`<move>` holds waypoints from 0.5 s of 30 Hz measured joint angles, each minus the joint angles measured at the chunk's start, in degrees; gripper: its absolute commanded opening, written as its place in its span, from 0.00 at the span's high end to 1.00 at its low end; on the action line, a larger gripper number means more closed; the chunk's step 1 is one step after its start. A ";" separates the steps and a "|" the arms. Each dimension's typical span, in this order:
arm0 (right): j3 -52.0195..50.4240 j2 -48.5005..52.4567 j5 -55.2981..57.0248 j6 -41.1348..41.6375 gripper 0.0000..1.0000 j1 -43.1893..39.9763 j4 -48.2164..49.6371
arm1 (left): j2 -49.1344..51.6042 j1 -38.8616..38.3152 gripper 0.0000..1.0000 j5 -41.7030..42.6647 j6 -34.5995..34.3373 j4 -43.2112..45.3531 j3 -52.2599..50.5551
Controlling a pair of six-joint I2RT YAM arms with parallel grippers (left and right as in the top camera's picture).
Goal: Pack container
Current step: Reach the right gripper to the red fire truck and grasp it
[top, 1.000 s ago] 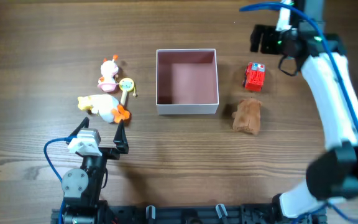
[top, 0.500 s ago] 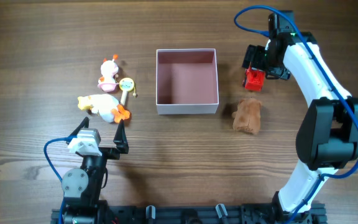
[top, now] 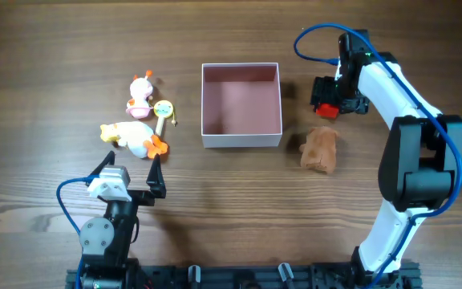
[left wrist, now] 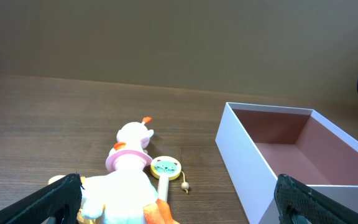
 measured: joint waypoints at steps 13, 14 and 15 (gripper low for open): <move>0.02 0.00 -0.74 -3.41 0.39 0.00 -0.24 | 0.00 0.00 0.00 0.00 0.00 0.00 0.00; 0.02 0.00 -0.72 -3.43 0.39 0.00 -0.22 | 0.00 0.00 0.00 0.00 0.00 0.00 0.00; 0.02 -0.02 -0.74 -3.43 0.39 0.00 -0.24 | 0.00 0.00 0.00 0.00 0.00 0.00 0.00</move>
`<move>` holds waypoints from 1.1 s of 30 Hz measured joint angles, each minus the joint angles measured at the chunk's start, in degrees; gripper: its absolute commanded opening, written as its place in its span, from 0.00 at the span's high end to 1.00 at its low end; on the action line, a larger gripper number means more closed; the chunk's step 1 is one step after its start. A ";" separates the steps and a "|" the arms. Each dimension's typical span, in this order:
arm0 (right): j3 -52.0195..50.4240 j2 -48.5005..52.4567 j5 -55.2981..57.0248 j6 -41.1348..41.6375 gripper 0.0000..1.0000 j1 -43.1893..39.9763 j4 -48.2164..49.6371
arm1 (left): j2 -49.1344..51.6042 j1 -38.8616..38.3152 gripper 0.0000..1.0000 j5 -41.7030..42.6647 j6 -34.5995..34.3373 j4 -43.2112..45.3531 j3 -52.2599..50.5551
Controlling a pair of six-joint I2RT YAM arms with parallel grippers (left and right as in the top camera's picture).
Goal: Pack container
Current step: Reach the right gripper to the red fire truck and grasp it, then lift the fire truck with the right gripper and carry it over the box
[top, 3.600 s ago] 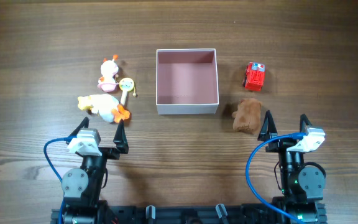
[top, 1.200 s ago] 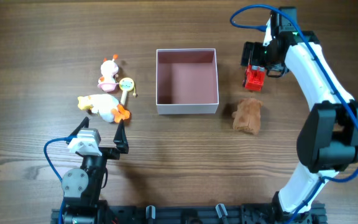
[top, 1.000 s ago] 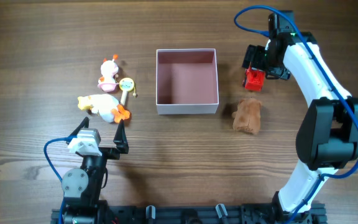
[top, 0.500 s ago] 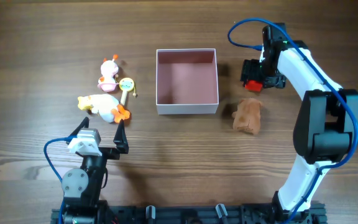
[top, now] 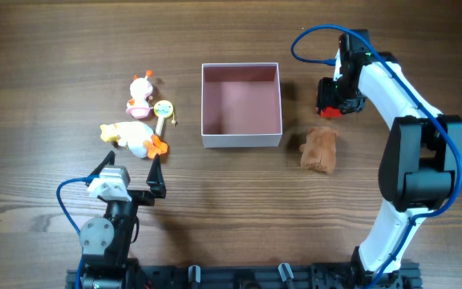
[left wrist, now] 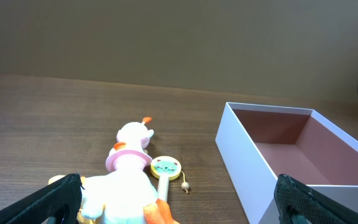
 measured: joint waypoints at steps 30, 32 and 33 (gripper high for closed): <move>0.00 -24.65 -0.20 -1.44 0.40 16.63 0.52 | 0.00 0.00 0.00 0.00 0.00 0.00 0.00; 0.00 -24.65 -0.22 -1.22 0.40 19.19 1.73 | 0.00 0.00 0.00 0.00 0.00 0.00 0.00; 0.00 -24.65 -0.24 -1.11 0.40 20.20 2.45 | 0.00 0.00 0.00 0.00 0.00 0.00 0.00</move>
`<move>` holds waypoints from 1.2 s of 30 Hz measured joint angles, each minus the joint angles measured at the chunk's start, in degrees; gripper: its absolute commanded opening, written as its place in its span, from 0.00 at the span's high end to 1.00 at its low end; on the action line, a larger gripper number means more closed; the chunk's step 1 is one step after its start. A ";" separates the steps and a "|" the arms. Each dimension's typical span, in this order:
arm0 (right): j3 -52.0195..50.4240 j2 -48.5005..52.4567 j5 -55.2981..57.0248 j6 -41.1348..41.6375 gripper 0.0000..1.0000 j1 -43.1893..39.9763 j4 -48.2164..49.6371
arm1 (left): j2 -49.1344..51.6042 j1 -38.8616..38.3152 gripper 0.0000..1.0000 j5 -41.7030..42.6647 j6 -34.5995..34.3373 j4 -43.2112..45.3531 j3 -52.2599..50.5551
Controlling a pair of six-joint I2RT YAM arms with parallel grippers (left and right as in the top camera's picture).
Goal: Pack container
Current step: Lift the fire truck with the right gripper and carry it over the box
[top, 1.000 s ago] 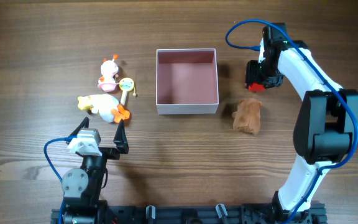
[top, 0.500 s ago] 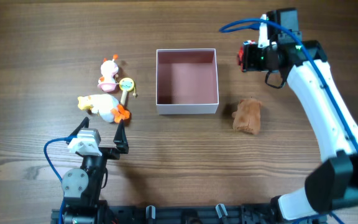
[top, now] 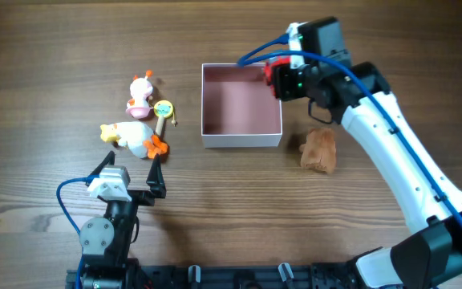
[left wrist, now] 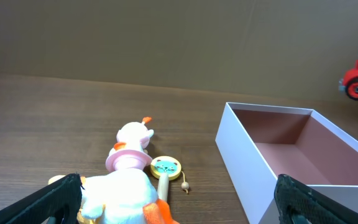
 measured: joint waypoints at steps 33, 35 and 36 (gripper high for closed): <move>0.00 20.28 6.91 16.50 0.41 8.50 10.62 | 0.00 0.00 0.00 0.00 0.00 0.00 0.00; 0.00 20.28 8.31 16.50 0.41 8.50 10.60 | 0.00 0.00 0.00 0.00 0.00 0.00 0.00; 0.00 20.28 9.27 16.50 0.41 8.50 10.62 | 0.00 0.00 0.00 0.00 0.00 0.00 0.00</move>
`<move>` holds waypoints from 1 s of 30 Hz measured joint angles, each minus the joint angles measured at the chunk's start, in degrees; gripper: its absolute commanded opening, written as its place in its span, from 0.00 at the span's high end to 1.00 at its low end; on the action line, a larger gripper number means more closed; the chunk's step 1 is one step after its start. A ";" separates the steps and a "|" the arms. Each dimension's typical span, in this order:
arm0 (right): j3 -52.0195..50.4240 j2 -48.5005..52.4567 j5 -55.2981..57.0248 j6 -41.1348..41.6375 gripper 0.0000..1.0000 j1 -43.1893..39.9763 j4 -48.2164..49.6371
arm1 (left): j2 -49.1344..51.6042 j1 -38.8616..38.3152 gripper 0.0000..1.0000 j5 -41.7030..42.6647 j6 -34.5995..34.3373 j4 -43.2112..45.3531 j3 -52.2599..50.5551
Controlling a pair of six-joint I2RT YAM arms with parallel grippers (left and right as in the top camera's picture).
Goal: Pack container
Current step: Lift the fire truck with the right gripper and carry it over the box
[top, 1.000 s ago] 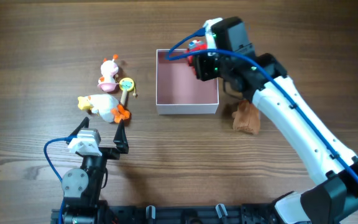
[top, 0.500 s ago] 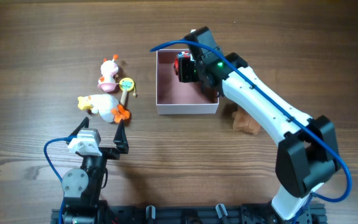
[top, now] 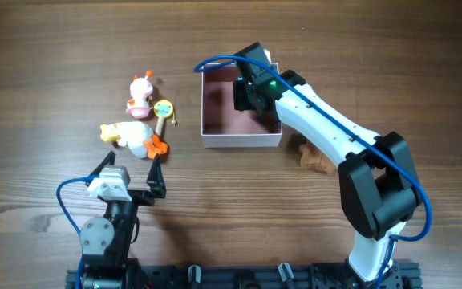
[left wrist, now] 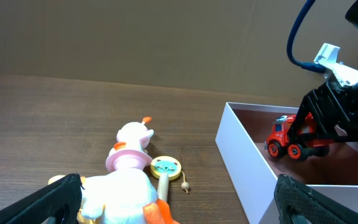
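Note:
The white box (top: 241, 140) with a pink inside stands mid-table. My right gripper (top: 251, 96) reaches down into it and is shut on a red toy truck (left wrist: 289, 140), which shows only in the left wrist view, low inside the box (left wrist: 253, 168) by its far wall. The overhead view hides the truck under the gripper. My left gripper (top: 131, 172) is open at the near left with nothing between its fingers (left wrist: 64, 196). It points toward the white duck plush (top: 135, 138).
A small pink-and-white toy (top: 140, 96) and a yellow rattle (top: 164, 109) lie left of the box, behind the duck (left wrist: 123, 193). A brown plush (top: 321, 152) lies right of the box, partly under my right arm.
My right gripper has moved left and down with the red truck, from above the box's right rim to inside the box. The left arm and the toys on the left are unchanged.
My right gripper first held the red truck to the right of the box, above the brown plush. It then stood over the box's right edge with the truck raised. Now the truck is down inside the box, still gripped. The left arm stayed put throughout.

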 measured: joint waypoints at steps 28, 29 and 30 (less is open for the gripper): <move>0.00 1.31 2.91 -0.61 0.18 0.00 0.72 | 0.00 0.00 0.00 0.00 0.00 0.00 0.00; 0.00 1.31 2.91 -0.66 0.18 0.00 0.74 | 0.00 0.00 0.00 0.00 0.00 0.00 0.00; 0.00 1.31 2.89 -0.70 0.19 0.00 0.72 | 0.00 0.00 0.00 0.00 0.00 0.00 0.00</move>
